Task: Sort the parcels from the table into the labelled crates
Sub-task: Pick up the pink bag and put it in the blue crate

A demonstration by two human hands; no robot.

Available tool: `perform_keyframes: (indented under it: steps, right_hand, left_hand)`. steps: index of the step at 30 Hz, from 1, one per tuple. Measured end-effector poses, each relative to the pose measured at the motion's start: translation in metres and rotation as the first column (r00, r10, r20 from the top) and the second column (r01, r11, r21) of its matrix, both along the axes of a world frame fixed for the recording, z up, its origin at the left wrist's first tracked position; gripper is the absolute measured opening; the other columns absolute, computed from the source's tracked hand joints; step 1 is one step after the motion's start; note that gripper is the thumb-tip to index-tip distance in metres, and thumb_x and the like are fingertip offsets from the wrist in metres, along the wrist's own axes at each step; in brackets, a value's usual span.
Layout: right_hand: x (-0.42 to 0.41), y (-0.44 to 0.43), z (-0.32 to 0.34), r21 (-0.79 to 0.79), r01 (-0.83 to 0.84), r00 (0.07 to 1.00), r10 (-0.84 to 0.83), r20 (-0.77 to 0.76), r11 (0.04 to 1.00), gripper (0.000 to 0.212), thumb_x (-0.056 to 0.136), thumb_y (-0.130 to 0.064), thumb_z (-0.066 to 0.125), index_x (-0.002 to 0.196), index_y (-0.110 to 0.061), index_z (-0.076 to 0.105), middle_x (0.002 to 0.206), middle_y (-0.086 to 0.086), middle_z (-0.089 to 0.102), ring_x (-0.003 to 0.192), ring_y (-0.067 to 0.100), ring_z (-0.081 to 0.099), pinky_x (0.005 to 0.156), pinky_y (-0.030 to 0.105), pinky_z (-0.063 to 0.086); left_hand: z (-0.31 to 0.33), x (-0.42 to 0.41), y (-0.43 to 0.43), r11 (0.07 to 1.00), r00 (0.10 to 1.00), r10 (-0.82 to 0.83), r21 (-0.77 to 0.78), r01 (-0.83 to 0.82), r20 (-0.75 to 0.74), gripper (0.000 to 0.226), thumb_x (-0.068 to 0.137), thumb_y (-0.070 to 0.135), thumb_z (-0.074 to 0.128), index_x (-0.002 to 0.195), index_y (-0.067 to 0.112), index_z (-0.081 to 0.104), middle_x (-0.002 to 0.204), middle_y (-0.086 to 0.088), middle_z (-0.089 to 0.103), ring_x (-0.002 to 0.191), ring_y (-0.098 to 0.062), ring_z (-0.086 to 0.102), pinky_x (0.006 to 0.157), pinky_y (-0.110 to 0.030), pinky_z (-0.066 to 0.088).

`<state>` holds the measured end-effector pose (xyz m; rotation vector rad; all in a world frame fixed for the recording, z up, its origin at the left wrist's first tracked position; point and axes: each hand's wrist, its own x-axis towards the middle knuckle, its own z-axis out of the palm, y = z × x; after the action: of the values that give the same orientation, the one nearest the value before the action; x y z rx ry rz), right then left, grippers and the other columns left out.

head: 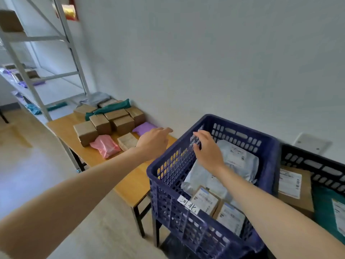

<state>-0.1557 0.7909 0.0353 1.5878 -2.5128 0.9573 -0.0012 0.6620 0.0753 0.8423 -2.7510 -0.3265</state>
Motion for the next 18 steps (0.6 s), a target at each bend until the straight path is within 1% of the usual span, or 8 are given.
perform_keyframes:
  steps: [3,6,9,12,15,18]
  right_hand:
    - [0.028,-0.053,0.0,0.008,-0.027,1.0,0.026,0.013,1.0,0.041,0.1,-0.015,0.043,0.14,-0.009,0.044,0.148,0.001,0.035,0.13,0.017,0.043,0.101,0.031,0.038]
    - [0.054,-0.1,-0.002,0.014,-0.041,0.999,0.041,0.03,0.999,0.042,0.1,-0.015,0.043,0.141,-0.009,0.043,0.148,0.003,0.035,0.133,0.018,0.04,0.103,0.035,0.041]
    - [0.077,-0.145,-0.005,0.019,-0.057,0.997,0.056,0.044,0.998,0.044,0.099,-0.016,0.045,0.142,-0.009,0.041,0.146,0.005,0.036,0.131,0.019,0.042,0.1,0.033,0.04]
    - [0.097,-0.185,-0.012,0.044,-0.089,0.995,0.087,0.042,0.995,0.045,0.098,-0.015,0.047,0.142,-0.008,0.041,0.145,0.007,0.038,0.13,0.021,0.043,0.1,0.032,0.04]
    - [0.115,-0.222,-0.022,0.088,-0.108,0.994,0.105,0.041,0.99,0.046,0.097,-0.014,0.05,0.142,-0.009,0.042,0.145,0.007,0.04,0.13,0.022,0.044,0.101,0.034,0.041]
    - [0.132,-0.256,-0.039,0.14,-0.143,0.989,0.136,0.059,0.98,0.047,0.096,-0.013,0.05,0.142,-0.009,0.042,0.144,0.007,0.039,0.127,0.024,0.045,0.1,0.036,0.042]
  left_hand:
    - [-0.003,0.034,-0.053,0.998,0.998,0.067,0.003,-0.067,0.012,0.044,0.098,0.019,0.04,0.141,0.026,0.042,0.14,-0.003,0.049,0.123,-0.027,0.05,0.093,-0.041,0.046]
    - [-0.006,0.063,-0.1,0.994,0.993,0.109,0.003,-0.109,0.035,0.046,0.097,0.016,0.043,0.142,0.025,0.04,0.14,-0.003,0.049,0.125,-0.026,0.049,0.095,-0.042,0.046]
    - [-0.009,0.091,-0.142,0.99,0.989,0.141,0.021,-0.142,0.033,0.047,0.098,0.016,0.042,0.144,0.026,0.038,0.141,-0.002,0.049,0.126,-0.024,0.049,0.096,-0.042,0.047]
    - [-0.017,0.116,-0.178,0.984,0.986,0.166,0.066,-0.168,0.034,0.049,0.097,0.015,0.045,0.144,0.028,0.038,0.14,-0.003,0.049,0.12,-0.023,0.053,0.091,-0.039,0.05]
    - [-0.027,0.138,-0.208,0.978,0.984,0.178,0.105,-0.179,0.024,0.054,0.094,0.01,0.051,0.144,0.027,0.039,0.136,-0.004,0.053,0.115,-0.022,0.056,0.087,-0.033,0.052]
    - [-0.046,0.16,-0.237,0.965,0.978,0.209,0.158,-0.209,0.016,0.058,0.09,0.002,0.052,0.142,0.026,0.042,0.133,-0.004,0.055,0.117,-0.021,0.055,0.086,-0.03,0.051]
